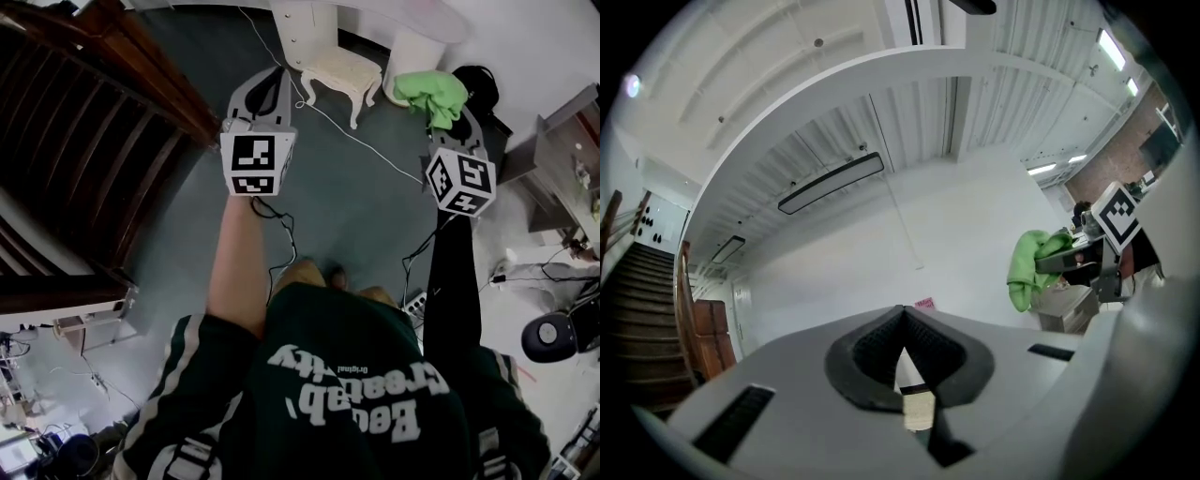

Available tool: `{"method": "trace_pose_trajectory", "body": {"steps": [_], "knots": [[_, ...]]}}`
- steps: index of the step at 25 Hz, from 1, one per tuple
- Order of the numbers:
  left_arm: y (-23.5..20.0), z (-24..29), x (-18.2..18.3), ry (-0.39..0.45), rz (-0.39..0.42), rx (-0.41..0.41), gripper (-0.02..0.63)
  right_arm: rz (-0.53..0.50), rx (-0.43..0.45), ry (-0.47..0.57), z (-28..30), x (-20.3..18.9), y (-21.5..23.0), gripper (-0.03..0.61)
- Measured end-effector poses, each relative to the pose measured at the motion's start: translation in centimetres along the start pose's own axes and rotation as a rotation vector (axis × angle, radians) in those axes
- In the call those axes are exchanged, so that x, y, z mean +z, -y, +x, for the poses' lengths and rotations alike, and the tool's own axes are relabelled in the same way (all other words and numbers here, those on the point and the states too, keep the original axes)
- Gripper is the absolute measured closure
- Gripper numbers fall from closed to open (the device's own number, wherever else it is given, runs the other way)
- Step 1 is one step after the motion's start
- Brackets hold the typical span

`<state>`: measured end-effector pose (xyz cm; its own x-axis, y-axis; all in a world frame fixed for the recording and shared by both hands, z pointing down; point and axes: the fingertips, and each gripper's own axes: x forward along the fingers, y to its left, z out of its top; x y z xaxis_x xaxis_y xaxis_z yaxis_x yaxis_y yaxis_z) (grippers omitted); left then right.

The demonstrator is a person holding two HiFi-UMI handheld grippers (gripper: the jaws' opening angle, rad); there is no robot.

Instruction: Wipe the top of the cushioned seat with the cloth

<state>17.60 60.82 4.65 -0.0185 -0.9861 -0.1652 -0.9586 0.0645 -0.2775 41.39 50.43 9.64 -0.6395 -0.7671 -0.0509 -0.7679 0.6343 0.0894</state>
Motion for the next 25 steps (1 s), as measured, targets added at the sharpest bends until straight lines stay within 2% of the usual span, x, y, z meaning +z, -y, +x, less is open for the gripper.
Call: {"method": "trace_pose_trajectory", "body": {"steps": [6,11,19,25], "knots": [[-2.8,1.3,0.0,0.012,0.001,0.016,0.6,0.005,0.001,0.002,2.5,0.1,-0.7,0.483],[-5.4,4.3,-2.6,-0.004,-0.012,0.019,0.6,-0.001,-0.008,-0.015,6.6,-1.2,-0.8,0.483],[-11.0,14.7,-7.9,-0.015,-0.042,-0.012,0.6,-0.009,-0.04,-0.053,18.0,-2.8,0.3,0.483],[-15.0,22.8,-9.9,-0.007,-0.063,-0.056,0.6,-0.005,-0.075,-0.066,26.3,-2.6,1.0,0.483]]}}
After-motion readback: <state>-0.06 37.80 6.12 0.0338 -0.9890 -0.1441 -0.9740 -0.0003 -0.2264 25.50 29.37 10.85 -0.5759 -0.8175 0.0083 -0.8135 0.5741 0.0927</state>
